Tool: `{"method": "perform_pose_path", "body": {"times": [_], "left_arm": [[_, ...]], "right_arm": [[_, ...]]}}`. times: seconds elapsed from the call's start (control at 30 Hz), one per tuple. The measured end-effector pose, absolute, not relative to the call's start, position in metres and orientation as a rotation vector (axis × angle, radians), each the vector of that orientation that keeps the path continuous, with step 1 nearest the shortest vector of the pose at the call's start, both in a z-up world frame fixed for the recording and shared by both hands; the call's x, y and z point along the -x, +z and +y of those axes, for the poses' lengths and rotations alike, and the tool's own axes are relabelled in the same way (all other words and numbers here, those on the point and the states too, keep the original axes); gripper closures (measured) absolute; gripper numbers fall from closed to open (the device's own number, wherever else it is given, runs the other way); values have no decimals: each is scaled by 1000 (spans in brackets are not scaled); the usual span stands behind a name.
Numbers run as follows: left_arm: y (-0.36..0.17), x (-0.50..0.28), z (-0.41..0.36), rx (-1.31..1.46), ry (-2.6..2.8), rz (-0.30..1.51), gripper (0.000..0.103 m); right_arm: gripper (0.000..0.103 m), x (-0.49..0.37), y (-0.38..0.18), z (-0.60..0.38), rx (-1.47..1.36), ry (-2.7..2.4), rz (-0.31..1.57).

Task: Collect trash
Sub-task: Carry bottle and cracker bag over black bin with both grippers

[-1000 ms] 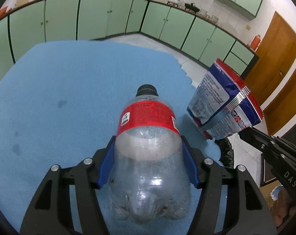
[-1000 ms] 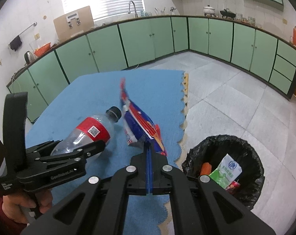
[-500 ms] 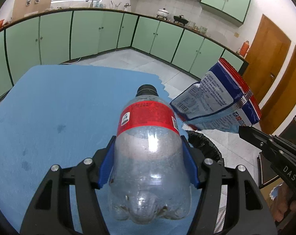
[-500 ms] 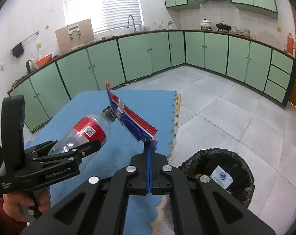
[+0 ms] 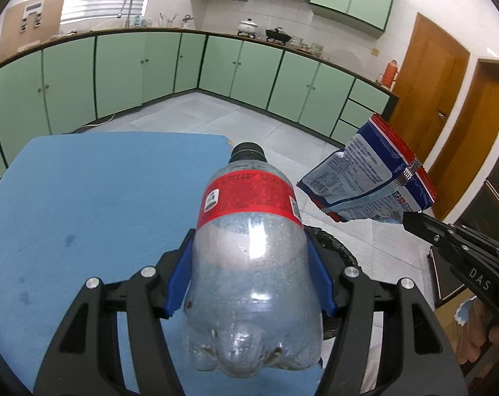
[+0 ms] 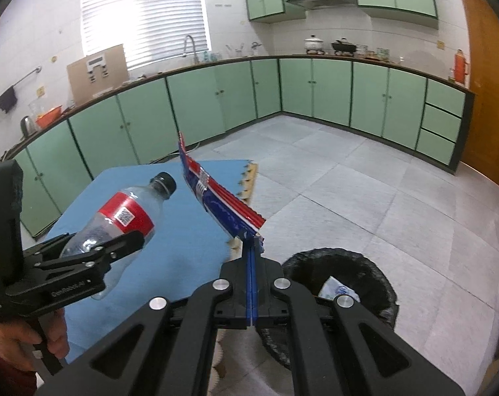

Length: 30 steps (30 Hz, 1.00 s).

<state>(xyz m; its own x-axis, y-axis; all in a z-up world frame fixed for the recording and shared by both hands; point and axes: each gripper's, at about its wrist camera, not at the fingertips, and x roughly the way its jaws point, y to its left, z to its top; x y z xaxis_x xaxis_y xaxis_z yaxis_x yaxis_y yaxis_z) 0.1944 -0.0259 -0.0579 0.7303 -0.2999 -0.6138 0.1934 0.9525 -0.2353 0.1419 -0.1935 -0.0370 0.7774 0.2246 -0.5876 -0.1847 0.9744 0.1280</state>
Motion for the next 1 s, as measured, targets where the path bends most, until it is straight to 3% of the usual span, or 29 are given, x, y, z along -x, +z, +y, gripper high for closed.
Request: {"method": "perform_pose_path", "body": {"times": [0.67, 1.0], "left_arm": [[-60, -213, -134, 115, -460, 687, 43], [-94, -235, -189, 91, -539, 721, 43]], "right_arm": [[103, -130, -48, -281, -131, 40, 651], [103, -139, -82, -326, -180, -31, 720]]}}
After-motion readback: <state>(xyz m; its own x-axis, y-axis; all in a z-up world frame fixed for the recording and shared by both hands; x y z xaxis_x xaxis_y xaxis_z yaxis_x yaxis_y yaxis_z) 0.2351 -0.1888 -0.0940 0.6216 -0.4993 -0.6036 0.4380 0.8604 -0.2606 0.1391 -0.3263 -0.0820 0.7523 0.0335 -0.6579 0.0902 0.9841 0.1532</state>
